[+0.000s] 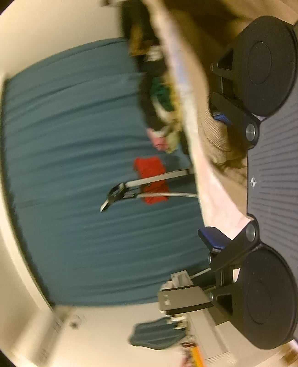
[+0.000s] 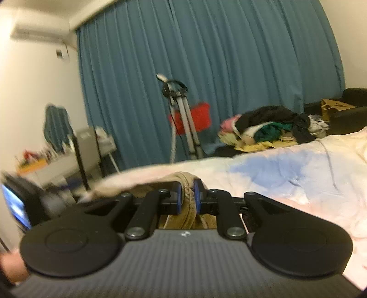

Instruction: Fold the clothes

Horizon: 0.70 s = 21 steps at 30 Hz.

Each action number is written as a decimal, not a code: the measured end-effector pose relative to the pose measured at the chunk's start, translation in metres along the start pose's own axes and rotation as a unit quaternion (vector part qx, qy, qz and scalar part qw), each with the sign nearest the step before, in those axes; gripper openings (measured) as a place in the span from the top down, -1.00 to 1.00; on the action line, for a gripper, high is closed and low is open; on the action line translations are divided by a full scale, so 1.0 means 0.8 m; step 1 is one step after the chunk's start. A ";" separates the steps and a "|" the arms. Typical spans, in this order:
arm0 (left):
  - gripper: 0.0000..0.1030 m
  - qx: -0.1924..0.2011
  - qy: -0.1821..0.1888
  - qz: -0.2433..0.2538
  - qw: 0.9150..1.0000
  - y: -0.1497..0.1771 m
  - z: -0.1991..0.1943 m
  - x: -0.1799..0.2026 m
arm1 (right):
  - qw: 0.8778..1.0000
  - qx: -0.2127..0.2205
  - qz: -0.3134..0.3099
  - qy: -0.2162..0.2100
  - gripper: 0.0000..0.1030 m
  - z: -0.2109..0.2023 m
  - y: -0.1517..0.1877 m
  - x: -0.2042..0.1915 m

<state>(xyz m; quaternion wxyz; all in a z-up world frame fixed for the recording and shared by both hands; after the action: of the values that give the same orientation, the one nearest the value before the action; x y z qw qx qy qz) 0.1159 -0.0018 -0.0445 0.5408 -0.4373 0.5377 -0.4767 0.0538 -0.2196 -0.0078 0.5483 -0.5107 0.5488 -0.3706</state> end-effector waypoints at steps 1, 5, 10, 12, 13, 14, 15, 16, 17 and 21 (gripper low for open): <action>-0.74 0.011 -0.001 -0.020 1.000 -0.009 -0.009 -0.007 | 1.000 -0.016 -0.004 0.005 0.72 0.006 0.007 0.001; -0.79 0.054 0.000 -0.056 0.997 -0.045 -0.055 -0.025 | 0.996 -0.085 -0.003 0.017 0.69 0.031 0.046 0.004; -0.79 0.073 -0.016 -0.060 0.995 -0.071 -0.086 -0.041 | 0.983 -0.167 -0.050 0.052 0.55 0.062 0.097 -0.001; -0.79 0.062 -0.025 -0.077 0.995 -0.078 -0.091 -0.058 | 0.981 -0.173 -0.058 0.073 0.27 0.064 0.108 0.003; -0.79 0.053 -0.030 -0.086 0.994 -0.079 -0.093 -0.066 | 0.983 -0.154 -0.047 0.087 0.02 0.060 0.102 0.008; -0.79 0.046 -0.036 -0.094 0.994 -0.079 -0.098 -0.074 | 0.985 -0.131 -0.035 0.103 -0.05 0.054 0.094 0.013; -0.79 0.045 -0.042 -0.097 0.993 -0.080 -0.102 -0.081 | 0.987 -0.108 -0.023 0.119 -0.05 0.049 0.085 0.018; -0.79 0.047 -0.048 -0.100 0.993 -0.081 -0.105 -0.087 | 0.988 -0.080 -0.023 0.127 -0.05 0.042 0.072 0.018; -0.79 0.060 -0.055 -0.100 0.992 -0.086 -0.111 -0.093 | 0.989 -0.050 -0.026 0.133 -0.05 0.035 0.058 0.017; -0.84 0.118 -0.081 -0.120 0.982 -0.134 -0.138 -0.119 | 0.988 0.065 -0.030 0.138 -0.06 -0.007 -0.008 -0.004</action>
<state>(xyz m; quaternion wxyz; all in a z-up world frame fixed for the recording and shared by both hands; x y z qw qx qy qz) 0.0038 0.0786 0.0727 0.5693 -0.4689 0.3760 -0.5609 0.0489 -0.2183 -0.0003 0.4881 -0.4346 0.5785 -0.4882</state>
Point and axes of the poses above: each gripper's, at about its wrist camera, not at the fingertips, and z roughly the way its jaws point, x to its right, y to its underside, the point moved 6 cm from there along z, roughly the way its jaws point, and after that the axes turned 8 degrees about x, right-handed, at the moved point
